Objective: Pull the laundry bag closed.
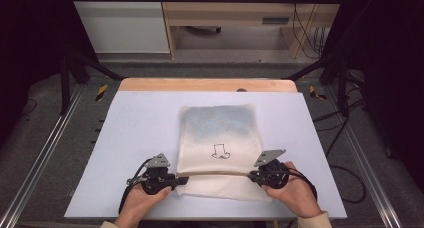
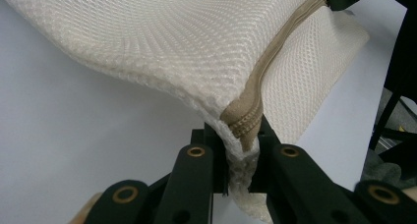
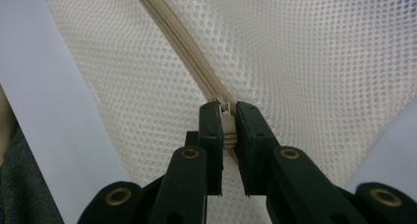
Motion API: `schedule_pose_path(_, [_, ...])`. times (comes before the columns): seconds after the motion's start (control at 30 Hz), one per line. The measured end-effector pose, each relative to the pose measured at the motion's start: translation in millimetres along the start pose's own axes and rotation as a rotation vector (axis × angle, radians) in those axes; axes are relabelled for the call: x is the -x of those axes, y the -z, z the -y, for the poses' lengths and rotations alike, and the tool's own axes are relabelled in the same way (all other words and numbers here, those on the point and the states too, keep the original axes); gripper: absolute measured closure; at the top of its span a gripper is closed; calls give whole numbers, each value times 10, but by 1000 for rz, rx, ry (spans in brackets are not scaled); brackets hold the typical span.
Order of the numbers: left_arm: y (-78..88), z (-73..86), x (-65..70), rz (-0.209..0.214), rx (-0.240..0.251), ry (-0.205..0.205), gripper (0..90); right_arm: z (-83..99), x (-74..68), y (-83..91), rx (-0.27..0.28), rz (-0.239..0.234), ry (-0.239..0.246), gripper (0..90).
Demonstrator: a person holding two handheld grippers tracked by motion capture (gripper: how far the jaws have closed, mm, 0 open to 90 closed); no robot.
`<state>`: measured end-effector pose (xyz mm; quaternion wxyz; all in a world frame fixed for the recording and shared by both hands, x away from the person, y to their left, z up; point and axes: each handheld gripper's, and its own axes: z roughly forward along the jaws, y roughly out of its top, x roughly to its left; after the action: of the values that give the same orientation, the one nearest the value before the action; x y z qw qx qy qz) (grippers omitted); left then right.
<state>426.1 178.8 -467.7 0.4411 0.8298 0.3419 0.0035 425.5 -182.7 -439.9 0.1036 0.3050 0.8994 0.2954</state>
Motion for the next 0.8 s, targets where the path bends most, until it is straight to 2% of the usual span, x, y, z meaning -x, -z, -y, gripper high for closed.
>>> schedule_pose_path(0.8, [3, -4, 4, -10, -5, -10, 831, 177, 87, 64, -5, 15, -47, 822])
